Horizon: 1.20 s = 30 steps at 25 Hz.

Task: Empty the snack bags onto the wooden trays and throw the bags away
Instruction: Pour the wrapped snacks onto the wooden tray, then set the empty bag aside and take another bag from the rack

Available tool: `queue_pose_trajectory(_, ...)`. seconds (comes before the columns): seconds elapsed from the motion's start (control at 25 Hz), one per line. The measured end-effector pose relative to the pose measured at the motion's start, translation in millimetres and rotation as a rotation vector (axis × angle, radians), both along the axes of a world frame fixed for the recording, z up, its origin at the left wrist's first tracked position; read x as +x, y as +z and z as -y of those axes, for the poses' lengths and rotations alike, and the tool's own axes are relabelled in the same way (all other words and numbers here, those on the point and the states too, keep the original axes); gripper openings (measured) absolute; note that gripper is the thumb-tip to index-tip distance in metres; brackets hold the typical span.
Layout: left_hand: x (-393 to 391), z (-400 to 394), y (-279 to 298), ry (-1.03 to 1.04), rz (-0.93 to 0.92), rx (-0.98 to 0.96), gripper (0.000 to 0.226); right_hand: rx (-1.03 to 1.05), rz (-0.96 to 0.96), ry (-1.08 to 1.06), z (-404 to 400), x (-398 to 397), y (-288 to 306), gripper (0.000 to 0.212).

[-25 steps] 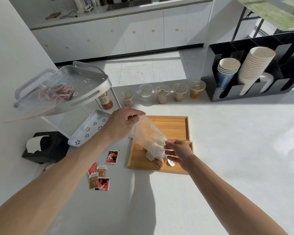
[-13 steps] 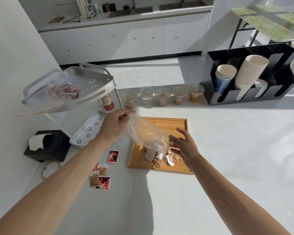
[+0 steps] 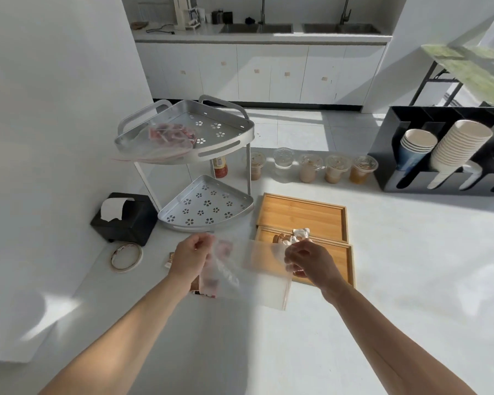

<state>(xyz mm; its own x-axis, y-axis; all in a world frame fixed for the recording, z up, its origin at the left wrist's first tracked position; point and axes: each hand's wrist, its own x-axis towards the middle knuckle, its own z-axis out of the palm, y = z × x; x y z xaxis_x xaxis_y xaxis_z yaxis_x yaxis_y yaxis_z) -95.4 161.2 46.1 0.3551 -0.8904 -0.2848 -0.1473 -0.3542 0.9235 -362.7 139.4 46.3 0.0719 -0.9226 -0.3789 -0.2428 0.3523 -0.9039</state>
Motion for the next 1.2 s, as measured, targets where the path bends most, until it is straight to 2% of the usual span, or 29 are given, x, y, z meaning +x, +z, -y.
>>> queue_pose_trajectory(0.24, 104.8, -72.6, -50.1, 0.121, 0.149, 0.13, 0.013, 0.188, 0.004, 0.203, -28.7, 107.2, -39.3, 0.017)
queue_pose_trajectory(0.36, 156.2, -100.7, -70.1, 0.194, 0.102, 0.217, 0.011, 0.262, -0.04, 0.274, -44.0, 160.7, -63.9, 0.018)
queue_pose_trajectory(0.48, 199.1, -121.0, -85.4, 0.171, 0.051, 0.273, 0.006, 0.311, -0.065, 0.295, -58.0, 203.0, -83.8, 0.018)
queue_pose_trajectory(0.56, 223.4, -128.8, -96.3, 0.165, 0.076, 0.31, 0.012, 0.318, -0.088, 0.307, -65.9, 227.0, -93.6, 0.019)
queue_pose_trajectory(0.64, 239.7, -130.6, -108.2, 0.17, 0.118, 0.342, 0.018, 0.288, -0.164, 0.326, -71.6, 243.0, -102.6, 0.019)
queue_pose_trajectory(0.84, 259.9, -127.8, -132.6, 0.082, 0.27, 0.343, 0.017, 0.105, -0.498, 0.401, -76.3, 257.5, -107.3, 0.021)
queue_pose_trajectory(1.12, 263.6, -124.7, -141.8, 0.025, 0.369, 0.403, 0.018, -0.011, -0.664, 0.49, -76.0, 257.2, -105.2, 0.032)
queue_pose_trajectory(1.2, 257.7, -125.6, -132.3, 0.04, 0.466, 0.397, 0.021, -0.064, -0.698, 0.528, -75.9, 254.4, -99.3, 0.034)
